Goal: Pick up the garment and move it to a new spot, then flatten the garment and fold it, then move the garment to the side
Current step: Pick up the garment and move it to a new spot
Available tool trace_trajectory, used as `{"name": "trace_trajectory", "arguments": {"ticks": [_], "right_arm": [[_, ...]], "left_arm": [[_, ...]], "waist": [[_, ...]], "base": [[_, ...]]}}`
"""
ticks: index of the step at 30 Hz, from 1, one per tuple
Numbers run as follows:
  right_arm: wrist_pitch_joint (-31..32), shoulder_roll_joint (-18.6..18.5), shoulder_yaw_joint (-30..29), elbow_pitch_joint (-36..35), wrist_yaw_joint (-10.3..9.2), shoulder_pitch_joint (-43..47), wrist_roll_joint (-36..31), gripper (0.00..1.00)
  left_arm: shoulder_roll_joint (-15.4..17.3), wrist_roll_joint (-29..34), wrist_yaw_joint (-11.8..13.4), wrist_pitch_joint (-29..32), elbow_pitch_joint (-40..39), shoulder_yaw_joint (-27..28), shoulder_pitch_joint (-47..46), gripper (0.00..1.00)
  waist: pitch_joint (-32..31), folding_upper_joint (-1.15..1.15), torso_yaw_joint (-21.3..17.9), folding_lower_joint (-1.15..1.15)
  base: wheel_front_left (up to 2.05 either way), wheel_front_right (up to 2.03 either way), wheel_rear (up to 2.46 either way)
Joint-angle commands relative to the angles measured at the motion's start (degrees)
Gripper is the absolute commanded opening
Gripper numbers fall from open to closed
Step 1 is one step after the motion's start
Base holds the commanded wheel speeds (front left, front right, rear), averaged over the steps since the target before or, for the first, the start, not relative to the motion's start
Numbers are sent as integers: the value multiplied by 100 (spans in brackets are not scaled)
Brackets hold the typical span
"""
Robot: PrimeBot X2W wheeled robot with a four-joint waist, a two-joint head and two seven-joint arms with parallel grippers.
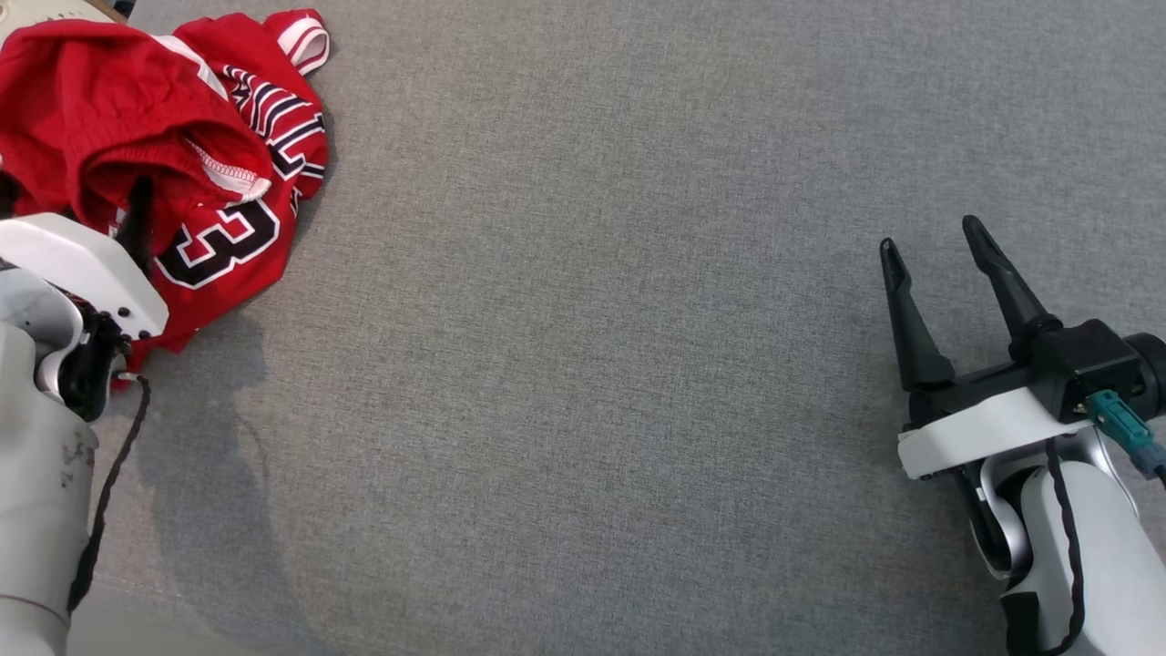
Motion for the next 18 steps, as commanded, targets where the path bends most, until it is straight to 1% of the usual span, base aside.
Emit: {"name": "trace_trajectory", "arguments": {"ticks": [1, 5, 9, 12, 15, 18], "right_arm": [[19, -50, -39, -30, 1, -77, -28, 100], [29, -32, -73, -43, 1, -58, -49, 100], [-23, 15, -76, 14, 1, 18, -12, 100], [-83, 76, -114, 50, 1, 117, 34, 100], [-141, 131, -174, 136, 1, 292, 75, 100], [-173, 185, -243, 211, 1, 447, 160, 100]], "left_arm": [[113, -63, -4, -50, 21, -56, -139, 0], [199, -95, -4, -386, 99, -221, -184, 0], [330, -51, -4, -884, 116, -308, -151, 0], [399, -22, -4, -1255, 73, -330, -24, 0], [431, 20, 0, -1489, -61, -366, 164, 0], [431, 61, 100, -1619, -346, -366, 403, 0]], "waist": [[14, 0, 20, 0], [-23, 0, 73, 0], [-207, 0, 99, 0], [-426, 0, 101, 0], [-758, 0, 114, 0], [-1094, 0, 132, 0]], "base": [[0, 0, 0], [0, 0, 0], [0, 0, 0], [0, 0, 0], [0, 0, 0], [0, 0, 0]]}}
